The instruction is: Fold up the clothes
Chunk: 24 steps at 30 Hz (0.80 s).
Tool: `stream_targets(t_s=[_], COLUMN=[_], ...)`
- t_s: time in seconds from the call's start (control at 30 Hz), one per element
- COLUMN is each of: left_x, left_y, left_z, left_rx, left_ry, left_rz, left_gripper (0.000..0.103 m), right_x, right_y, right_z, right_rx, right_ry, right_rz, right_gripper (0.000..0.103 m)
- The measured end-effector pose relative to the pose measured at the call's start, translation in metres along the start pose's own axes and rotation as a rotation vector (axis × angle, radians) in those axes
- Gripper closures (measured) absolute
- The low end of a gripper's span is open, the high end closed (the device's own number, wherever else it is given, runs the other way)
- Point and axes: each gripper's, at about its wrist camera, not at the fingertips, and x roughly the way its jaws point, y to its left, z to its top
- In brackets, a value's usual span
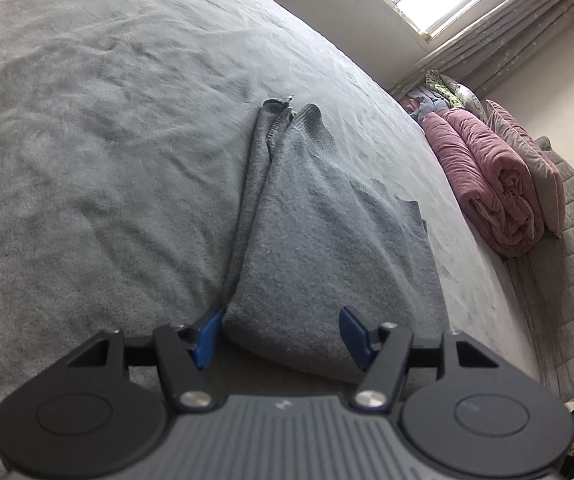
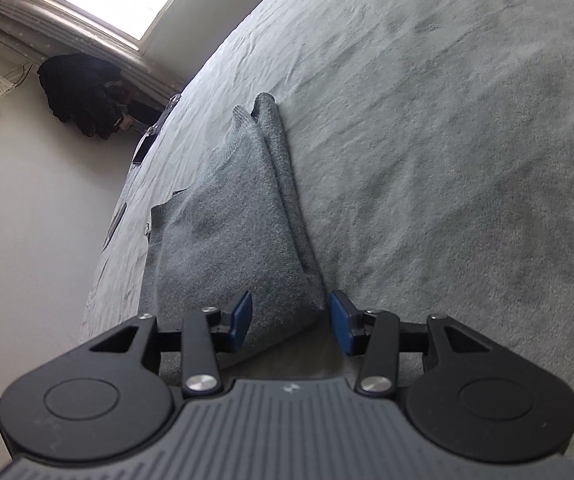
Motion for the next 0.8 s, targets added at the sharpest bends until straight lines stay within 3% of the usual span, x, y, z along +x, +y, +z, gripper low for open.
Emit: stream_targets(t_s=[0.03, 0.1, 0.63, 0.8], left_x=[0.0000, 0.0000, 0.0048, 0.0059], left_y=[0.0000, 0.0005, -0.0014, -0.0034], left_z=[0.0003, 0.0011, -0.0001, -0.0007], left_rx=[0.004, 0.010, 0.002, 0.014], left_ry=[0.001, 0.002, -0.002, -0.003], left_rz=[0.009, 0.025, 0.027, 0.046], left_gripper=[0.057, 0.062, 0.061, 0.068], right_x=[-0.0002, -0.0004, 0.0053, 0.0062], right_y=[-0.0008, -0.0019, -0.0017, 0.0024], right_z=[-0.0001, -0.0002, -0.0053, -0.0073], right_rx=[0.005, 0.012, -0.007, -0.044], right_ry=[-0.003, -0.007, -0.042, -0.047], right_rz=[0.003, 0.008, 0.035, 0.015], right_gripper=[0.056, 0.056, 0.056, 0.062])
